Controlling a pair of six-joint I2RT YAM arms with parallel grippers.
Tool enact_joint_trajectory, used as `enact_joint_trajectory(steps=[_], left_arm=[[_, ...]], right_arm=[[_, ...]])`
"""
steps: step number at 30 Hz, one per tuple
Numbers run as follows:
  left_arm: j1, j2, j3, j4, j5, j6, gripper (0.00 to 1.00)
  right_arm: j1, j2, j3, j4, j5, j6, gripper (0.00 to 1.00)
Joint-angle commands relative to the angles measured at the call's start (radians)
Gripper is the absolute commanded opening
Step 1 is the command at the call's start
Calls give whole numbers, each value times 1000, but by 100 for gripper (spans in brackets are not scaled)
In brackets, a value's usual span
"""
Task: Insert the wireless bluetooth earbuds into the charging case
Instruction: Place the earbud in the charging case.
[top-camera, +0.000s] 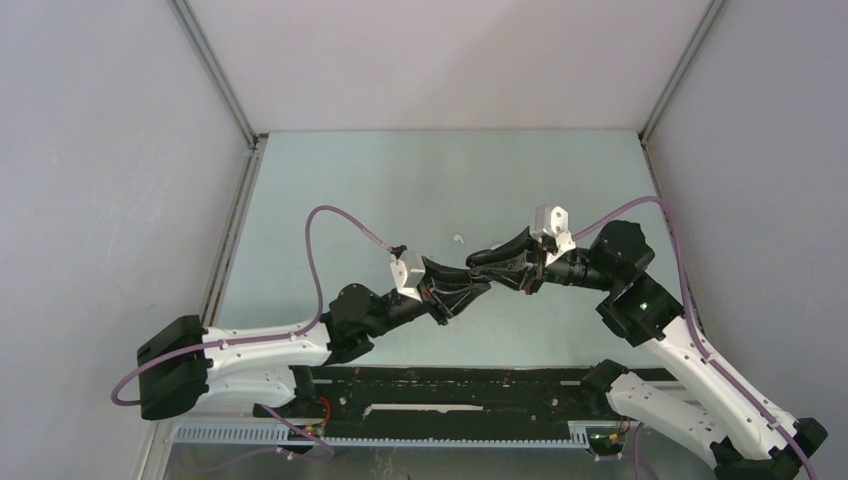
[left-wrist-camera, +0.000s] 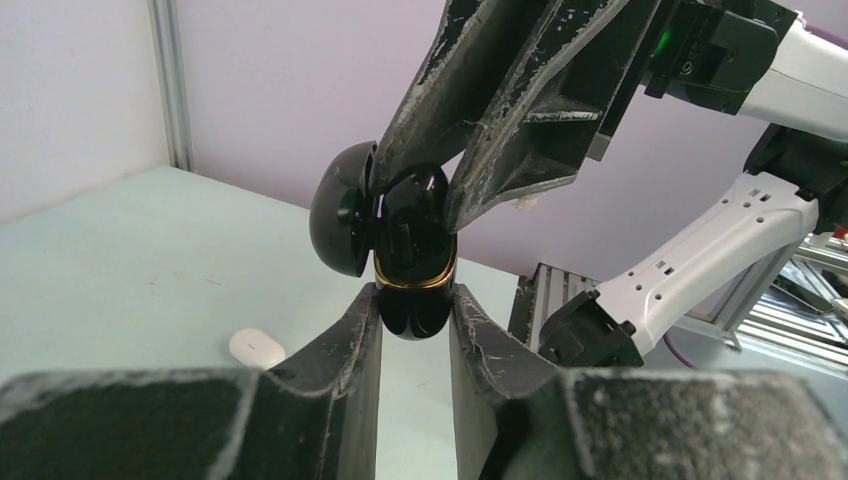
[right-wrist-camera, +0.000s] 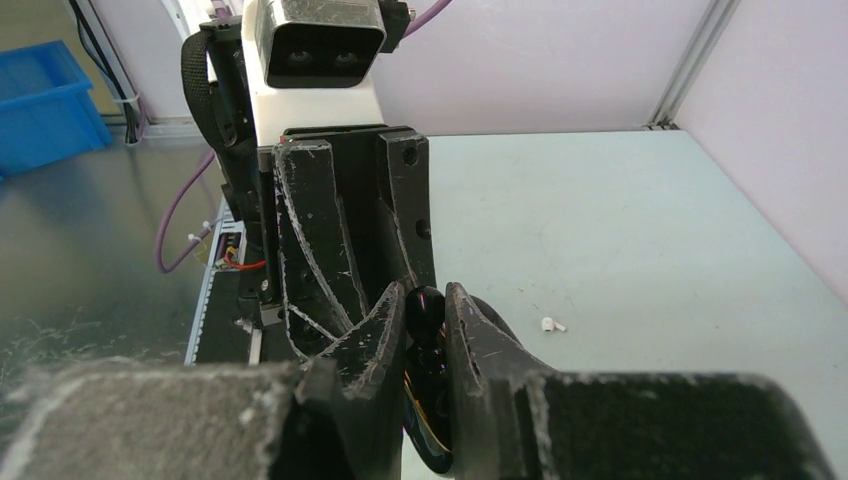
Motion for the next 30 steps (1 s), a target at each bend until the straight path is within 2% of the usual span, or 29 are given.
enact_joint_trajectory(steps=[1,4,11,14,30], left_arm=[[0,-52,26,68,-26,20,0],[1,-50,26,70,-24,19,0],[2,-38,25,76,-12,13,0],[2,-37,28,67,-7,21,0],[1,-16,26,78,1,19,0]], right_arm=[[5,-11,-2,-43,-2,-25,2],[5,-12,-16,-27,-20,-23,6],[7,-7,-25,-36,-21,-33,7],[10,-2,-25,-44,-26,-45,15],[9,-18,-24,-41,-40,-38,40]])
